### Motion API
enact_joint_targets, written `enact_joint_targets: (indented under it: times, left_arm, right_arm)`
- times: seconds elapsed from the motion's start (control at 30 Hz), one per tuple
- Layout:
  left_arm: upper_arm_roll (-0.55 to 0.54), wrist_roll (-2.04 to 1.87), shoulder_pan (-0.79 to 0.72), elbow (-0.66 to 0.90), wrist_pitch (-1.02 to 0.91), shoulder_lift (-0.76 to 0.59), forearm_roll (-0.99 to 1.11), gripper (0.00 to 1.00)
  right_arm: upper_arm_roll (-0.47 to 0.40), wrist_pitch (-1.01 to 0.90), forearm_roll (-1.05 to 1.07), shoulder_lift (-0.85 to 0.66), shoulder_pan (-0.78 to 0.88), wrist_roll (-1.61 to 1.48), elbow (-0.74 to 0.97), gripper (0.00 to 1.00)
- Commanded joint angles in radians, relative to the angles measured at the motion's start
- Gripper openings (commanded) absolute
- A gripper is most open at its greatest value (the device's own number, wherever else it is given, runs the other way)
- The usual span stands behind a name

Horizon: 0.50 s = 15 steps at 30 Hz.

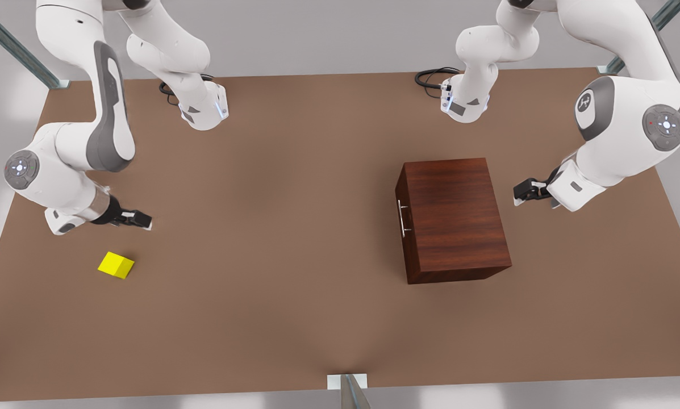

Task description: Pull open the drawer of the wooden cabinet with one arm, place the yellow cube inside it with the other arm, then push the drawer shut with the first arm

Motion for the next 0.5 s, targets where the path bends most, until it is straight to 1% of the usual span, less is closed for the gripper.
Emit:
enact_joint_targets:
  times: [0.0,0.07,0.1,0.13,0.17,0.23,0.27,0.3,0.33,0.37,0.4,0.43,0.47]
  left_arm:
    - [-0.001,-0.026,-0.001,-0.003,0.014,-0.003,0.003,1.0]
    - [-0.003,-0.087,-0.001,0.017,0.014,0.019,0.002,1.0]
    - [-0.01,-0.076,-0.028,0.012,-0.043,0.022,0.064,1.0]
    - [-0.009,-0.075,-0.039,0.019,-0.037,0.028,0.082,1.0]
    - [-0.013,-0.089,-0.098,0.023,-0.043,0.031,0.094,1.0]
    - [-0.013,-0.361,-0.285,0.02,-0.052,0.045,0.105,1.0]
    - [-0.015,-0.49,-0.407,0.025,-0.066,0.046,0.113,1.0]
    - [-0.017,-0.566,-0.513,0.055,-0.066,0.077,0.11,1.0]
    - [-0.017,-0.589,-0.588,0.089,-0.072,0.105,0.113,1.0]
    - [-0.017,-0.639,-0.63,0.106,-0.066,0.135,0.118,1.0]
    - [-0.017,-0.765,-0.677,0.16,-0.064,0.183,0.118,1.0]
    - [-0.017,-0.825,-0.742,0.172,-0.064,0.227,0.185,1.0]
    - [-0.017,-0.833,-0.773,0.17,-0.064,0.253,0.202,1.0]
  right_arm:
    - [0.0,-0.011,0.001,0.005,0.009,0.047,0.007,1.0]
    - [-0.003,-0.044,-0.028,0.024,0.009,0.036,0.036,1.0]
    - [-0.007,-0.045,-0.053,0.042,-0.02,0.033,0.038,1.0]
    - [-0.003,-0.044,-0.061,0.057,-0.025,0.018,0.046,1.0]
    - [-0.006,-0.068,-0.059,0.09,-0.043,0.028,0.101,1.0]
    - [-0.006,-0.087,-0.062,0.134,-0.084,0.016,0.155,1.0]
    - [-0.003,-0.093,-0.099,0.18,-0.081,0.004,0.2,1.0]
    - [-0.003,-0.093,-0.124,0.218,-0.08,0.001,0.236,1.0]
    - [-0.003,-0.093,-0.125,0.257,-0.078,-0.007,0.266,1.0]
    - [-0.003,-0.087,-0.125,0.28,-0.078,-0.024,0.273,1.0]
    - [-0.003,-0.079,-0.125,0.298,-0.08,-0.025,0.273,1.0]
    - [0.0,-0.076,-0.127,0.321,-0.074,-0.025,0.274,1.0]
    - [-0.001,-0.074,-0.16,0.341,-0.077,-0.027,0.288,1.0]
